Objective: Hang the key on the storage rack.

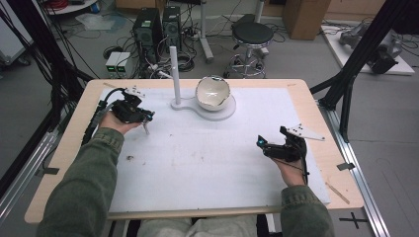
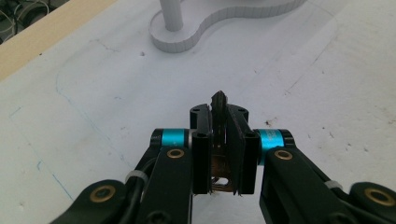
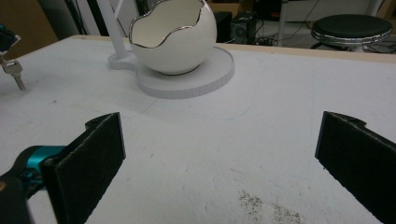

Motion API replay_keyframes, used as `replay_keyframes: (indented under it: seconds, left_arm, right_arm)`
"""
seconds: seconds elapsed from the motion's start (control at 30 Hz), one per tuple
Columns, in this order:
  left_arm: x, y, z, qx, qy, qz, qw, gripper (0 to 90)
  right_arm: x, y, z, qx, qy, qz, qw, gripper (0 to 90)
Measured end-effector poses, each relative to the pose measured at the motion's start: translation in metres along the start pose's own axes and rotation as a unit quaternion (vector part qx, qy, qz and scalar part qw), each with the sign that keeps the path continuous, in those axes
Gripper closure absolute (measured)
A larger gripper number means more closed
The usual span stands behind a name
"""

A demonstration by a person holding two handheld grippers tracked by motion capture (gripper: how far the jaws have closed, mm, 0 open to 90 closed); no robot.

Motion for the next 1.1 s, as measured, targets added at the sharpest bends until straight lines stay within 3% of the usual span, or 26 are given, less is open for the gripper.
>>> replay_keyframes:
  seconds: [0.2,0.37,0.77,1.1]
  left_arm:
    - [0.017,0.012,0.001,0.024,-0.027,-0.011,0.9993,80.6]
    - [0.027,0.015,-0.001,0.025,-0.032,-0.017,0.999,80.6]
    - [0.058,0.012,-0.043,0.01,-0.055,-0.025,0.9982,80.6]
    - [0.065,0.009,-0.066,0.011,-0.054,-0.016,0.9984,80.6]
  right_arm:
    - [0.0,0.0,0.0,-0.003,0.0,0.001,1.0,0.5]
    - [0.0,0.0,0.0,-0.003,0.0,0.001,1.0,0.5]
    - [0.001,-0.001,0.0,-0.006,-0.002,0.002,1.0,0.5]
    - [0.002,-0.001,0.0,-0.006,-0.006,0.004,1.0,0.5]
Point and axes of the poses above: each handheld gripper's, and its own axes: x roughly backward along the jaws, z roughly out of its underside, y roughly to its left, the point moved 1 cm from there along -x, roughly forward along the jaws, and after that the axes turned 1 degree about x, right-handed, at the moved point
